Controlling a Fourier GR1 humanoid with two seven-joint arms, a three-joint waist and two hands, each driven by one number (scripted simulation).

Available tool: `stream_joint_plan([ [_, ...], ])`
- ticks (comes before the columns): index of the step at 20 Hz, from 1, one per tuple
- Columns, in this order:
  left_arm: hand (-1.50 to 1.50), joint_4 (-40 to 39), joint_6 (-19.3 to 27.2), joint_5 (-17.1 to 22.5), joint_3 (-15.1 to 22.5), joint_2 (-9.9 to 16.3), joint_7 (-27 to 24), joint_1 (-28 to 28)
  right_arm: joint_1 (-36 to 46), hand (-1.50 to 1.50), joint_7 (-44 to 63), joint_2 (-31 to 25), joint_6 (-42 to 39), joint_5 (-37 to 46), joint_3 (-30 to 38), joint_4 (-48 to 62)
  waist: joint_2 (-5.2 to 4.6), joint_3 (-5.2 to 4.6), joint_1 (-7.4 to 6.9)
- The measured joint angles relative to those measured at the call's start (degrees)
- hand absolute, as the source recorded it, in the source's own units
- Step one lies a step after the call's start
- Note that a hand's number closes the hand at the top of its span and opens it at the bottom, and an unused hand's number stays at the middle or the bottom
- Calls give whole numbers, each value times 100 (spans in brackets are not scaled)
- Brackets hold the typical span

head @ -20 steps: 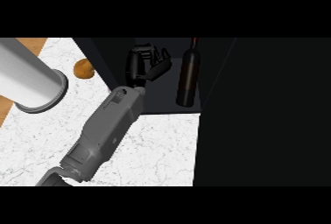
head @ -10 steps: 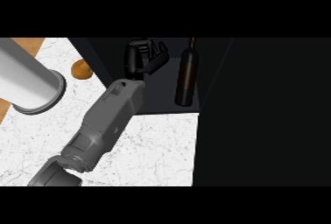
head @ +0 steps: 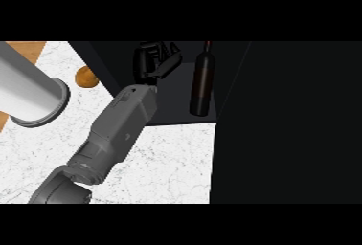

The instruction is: Pick up the wine, place it into the cabinet and close the cabinet

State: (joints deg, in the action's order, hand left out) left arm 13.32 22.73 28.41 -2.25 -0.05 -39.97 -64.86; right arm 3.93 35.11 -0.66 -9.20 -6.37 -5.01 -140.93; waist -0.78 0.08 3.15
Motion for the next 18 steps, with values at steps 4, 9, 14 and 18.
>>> stream_joint_plan([
  [4,150,-142,-83,24,-93,4,-160,-44,-70,-150,-75,16,-47,-2,-36,8,6,13,20],
  [9,150,-336,-76,-26,-149,9,-252,-103,-60,-150,-95,0,-62,-2,-46,16,0,15,35],
  [14,-150,-546,100,-121,-153,7,-254,-149,29,-150,-113,-9,-87,-20,12,76,-26,4,42],
  [18,-150,-672,178,-205,-137,23,-278,-97,76,-150,-69,-11,-77,-40,27,59,-31,8,80],
])
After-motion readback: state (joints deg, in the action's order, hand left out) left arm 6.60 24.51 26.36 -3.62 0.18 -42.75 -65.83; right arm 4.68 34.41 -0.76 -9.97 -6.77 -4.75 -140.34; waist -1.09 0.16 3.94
